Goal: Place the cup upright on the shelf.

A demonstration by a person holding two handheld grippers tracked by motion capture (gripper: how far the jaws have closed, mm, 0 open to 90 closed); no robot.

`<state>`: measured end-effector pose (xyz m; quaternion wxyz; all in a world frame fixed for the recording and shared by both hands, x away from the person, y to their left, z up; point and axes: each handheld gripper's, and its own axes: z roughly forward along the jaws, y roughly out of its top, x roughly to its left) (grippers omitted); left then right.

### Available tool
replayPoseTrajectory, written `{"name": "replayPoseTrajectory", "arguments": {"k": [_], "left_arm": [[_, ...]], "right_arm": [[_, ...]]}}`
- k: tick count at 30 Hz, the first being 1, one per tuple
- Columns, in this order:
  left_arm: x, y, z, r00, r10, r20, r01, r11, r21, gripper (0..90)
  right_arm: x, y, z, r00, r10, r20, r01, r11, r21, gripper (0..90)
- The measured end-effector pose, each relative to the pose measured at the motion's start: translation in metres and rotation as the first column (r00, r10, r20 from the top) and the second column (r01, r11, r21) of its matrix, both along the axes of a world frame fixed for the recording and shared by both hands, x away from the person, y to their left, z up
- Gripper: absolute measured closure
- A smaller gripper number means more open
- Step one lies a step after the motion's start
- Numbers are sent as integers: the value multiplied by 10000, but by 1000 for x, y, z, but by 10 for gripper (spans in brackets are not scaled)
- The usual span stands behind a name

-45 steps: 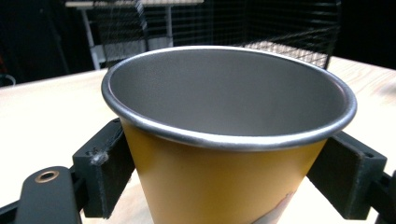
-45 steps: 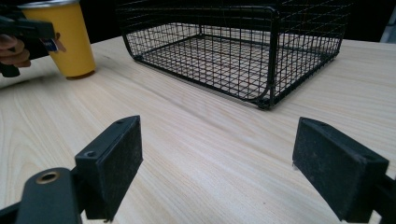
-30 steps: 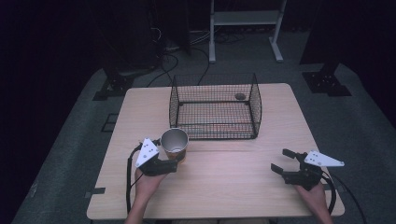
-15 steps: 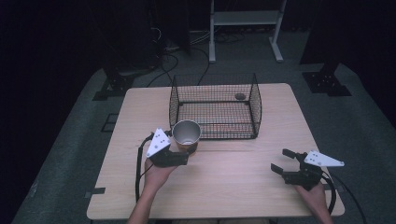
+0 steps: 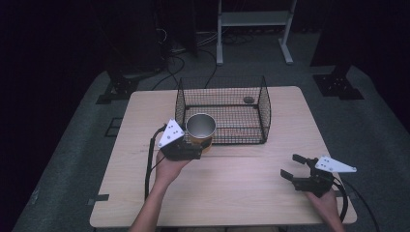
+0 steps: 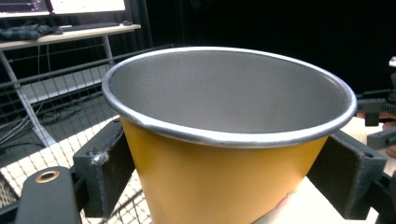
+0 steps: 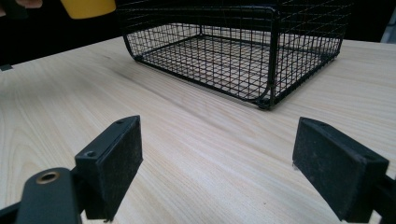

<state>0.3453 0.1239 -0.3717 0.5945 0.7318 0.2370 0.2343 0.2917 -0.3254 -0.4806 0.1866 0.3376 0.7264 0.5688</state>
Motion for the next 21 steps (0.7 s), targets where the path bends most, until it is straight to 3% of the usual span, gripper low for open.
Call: {"name": "replayPoseTrajectory", "arguments": {"k": [21], "left_arm": [[47,-14,29,9998,25,-218,-23,10000,87,152]], "right_arm": [[1,0,0,10000,-42,-3,42,10000,46,148]]}}
